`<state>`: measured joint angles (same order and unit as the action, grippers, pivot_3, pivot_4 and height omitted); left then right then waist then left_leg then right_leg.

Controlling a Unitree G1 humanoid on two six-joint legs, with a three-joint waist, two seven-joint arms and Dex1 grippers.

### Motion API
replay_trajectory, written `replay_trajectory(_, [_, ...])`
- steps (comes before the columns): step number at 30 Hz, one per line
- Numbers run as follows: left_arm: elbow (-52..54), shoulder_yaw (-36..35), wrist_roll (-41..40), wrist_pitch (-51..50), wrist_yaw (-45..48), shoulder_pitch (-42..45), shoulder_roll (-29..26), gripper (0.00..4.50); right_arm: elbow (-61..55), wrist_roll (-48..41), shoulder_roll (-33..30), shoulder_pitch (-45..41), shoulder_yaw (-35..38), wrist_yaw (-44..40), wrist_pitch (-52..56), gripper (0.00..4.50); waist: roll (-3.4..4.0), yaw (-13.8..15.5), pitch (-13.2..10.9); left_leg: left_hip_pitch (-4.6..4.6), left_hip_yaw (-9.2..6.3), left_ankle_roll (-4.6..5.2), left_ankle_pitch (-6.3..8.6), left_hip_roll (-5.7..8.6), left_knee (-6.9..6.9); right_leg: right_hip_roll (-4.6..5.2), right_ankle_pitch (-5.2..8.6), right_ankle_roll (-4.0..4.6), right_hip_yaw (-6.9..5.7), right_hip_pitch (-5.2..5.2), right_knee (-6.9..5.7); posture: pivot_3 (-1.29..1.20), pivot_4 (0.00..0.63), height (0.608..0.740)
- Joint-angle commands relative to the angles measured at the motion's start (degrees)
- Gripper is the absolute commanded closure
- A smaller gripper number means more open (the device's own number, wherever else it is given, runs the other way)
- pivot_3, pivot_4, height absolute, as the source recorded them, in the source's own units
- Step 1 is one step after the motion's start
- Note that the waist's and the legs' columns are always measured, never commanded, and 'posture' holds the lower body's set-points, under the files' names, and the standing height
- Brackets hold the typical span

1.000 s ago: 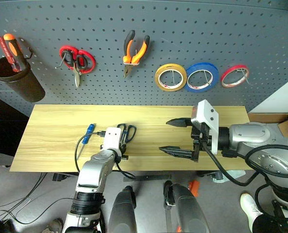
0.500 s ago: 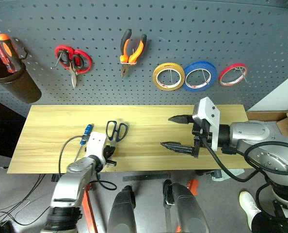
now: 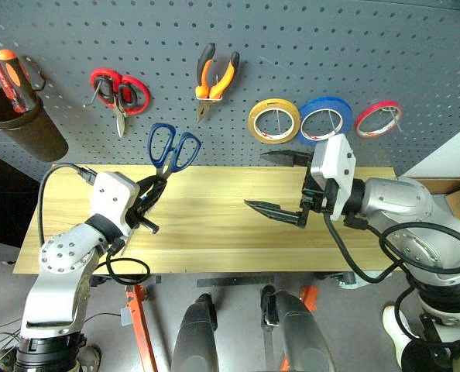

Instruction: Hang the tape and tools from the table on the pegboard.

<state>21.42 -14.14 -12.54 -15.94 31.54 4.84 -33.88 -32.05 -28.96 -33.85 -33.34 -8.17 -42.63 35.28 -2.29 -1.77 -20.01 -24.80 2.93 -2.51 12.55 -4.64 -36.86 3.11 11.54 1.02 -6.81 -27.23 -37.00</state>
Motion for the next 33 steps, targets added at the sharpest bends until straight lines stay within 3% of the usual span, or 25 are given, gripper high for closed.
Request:
replay_trajectory(1, [5.51, -3.12, 0.13, 2.09, -2.63, -0.77, 0.48, 4.12, 0.04, -1.70, -0.12, -2.30, 1.00, -3.03, -1.52, 0.00, 0.01, -0.08, -0.01, 0.01, 0.00, 0.00, 0.00, -0.01, 0.00, 0.00, 0.00, 0.00, 0.00, 0.00, -0.02, -0.12, 0.350, 0.740])
replay_trajectory(10, [12.88, -7.33, -2.71, -4.71, -12.15, 2.16, 4.75, 4.12, 4.95, -2.04, -0.61, -5.39, 2.39, -6.14, -1.99, 0.00, 0.00, 0.17, 0.00, 0.01, -0.03, 0.00, 0.00, 0.01, -0.07, -0.01, -0.02, 0.00, -0.03, 0.02, -0.10, -0.09, 0.327, 0.740])
replay_trajectory(18, [6.43, -12.18, -7.51, -9.49, -13.78, 3.32, 5.16, 4.14, 5.96, -1.12, -0.14, -5.88, 1.57, -6.74, -2.47, 0.00, -0.01, 0.13, 0.01, 0.02, -0.05, -0.01, -0.01, 0.00, -0.11, -0.02, -0.03, -0.02, -0.08, 0.02, -0.18, -0.09, 0.317, 0.740])
replay_trajectory(33, [-4.40, -11.01, -8.13, -7.53, -12.45, 9.21, 4.45, 4.14, 5.43, -0.74, -0.37, -5.31, 1.30, -6.35, -1.90, 0.00, -0.02, 0.16, 0.02, 0.03, -0.03, -0.02, -0.02, 0.01, -0.19, -0.01, -0.05, -0.01, -0.07, 0.03, -0.29, -0.11, 0.326, 0.740])
